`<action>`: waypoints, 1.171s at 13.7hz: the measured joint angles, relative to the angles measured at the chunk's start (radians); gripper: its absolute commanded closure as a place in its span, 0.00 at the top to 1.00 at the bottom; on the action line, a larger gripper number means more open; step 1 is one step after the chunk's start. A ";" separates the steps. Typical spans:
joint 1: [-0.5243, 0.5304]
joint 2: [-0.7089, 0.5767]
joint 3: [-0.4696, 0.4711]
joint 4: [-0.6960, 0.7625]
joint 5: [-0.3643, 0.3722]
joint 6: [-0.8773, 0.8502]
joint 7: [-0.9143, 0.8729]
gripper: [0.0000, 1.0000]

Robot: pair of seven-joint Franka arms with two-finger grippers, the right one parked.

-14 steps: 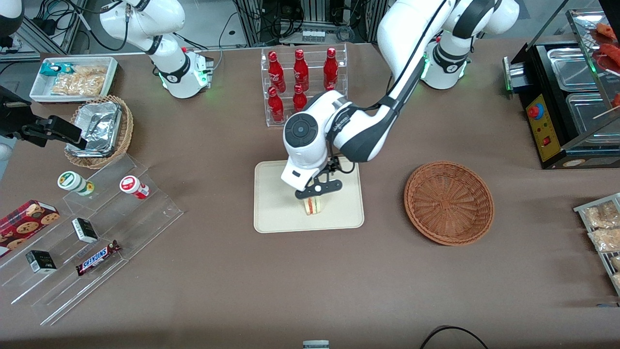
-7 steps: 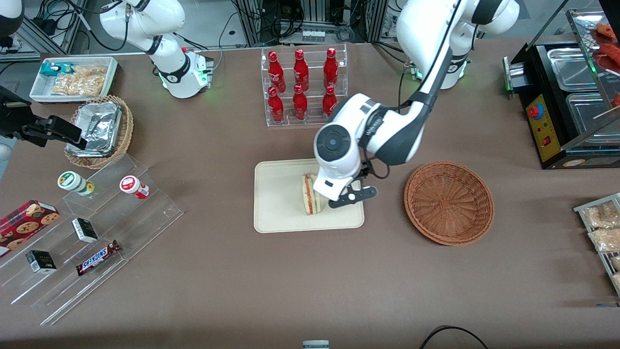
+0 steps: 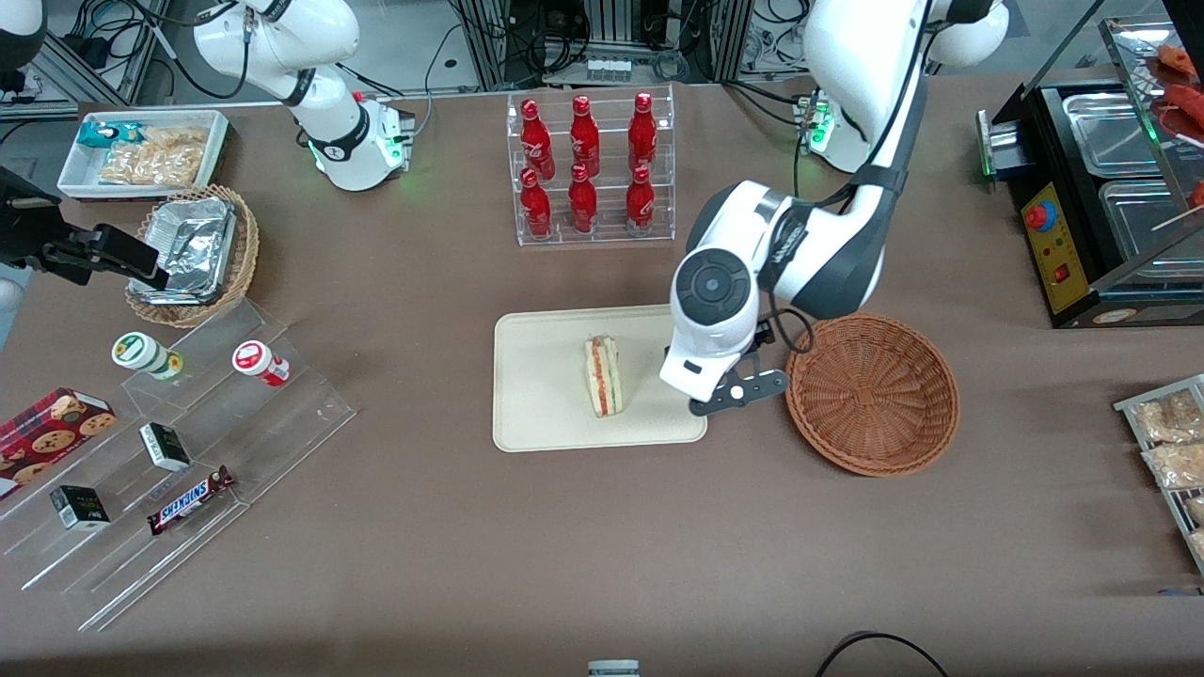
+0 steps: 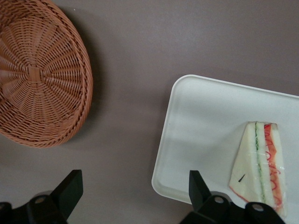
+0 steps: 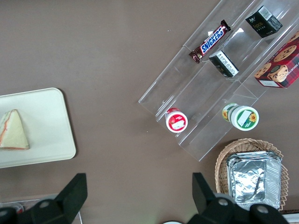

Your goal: Place sandwich from basket to tray

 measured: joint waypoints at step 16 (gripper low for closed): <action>0.718 -0.460 -0.359 -0.186 0.055 -0.263 0.635 1.00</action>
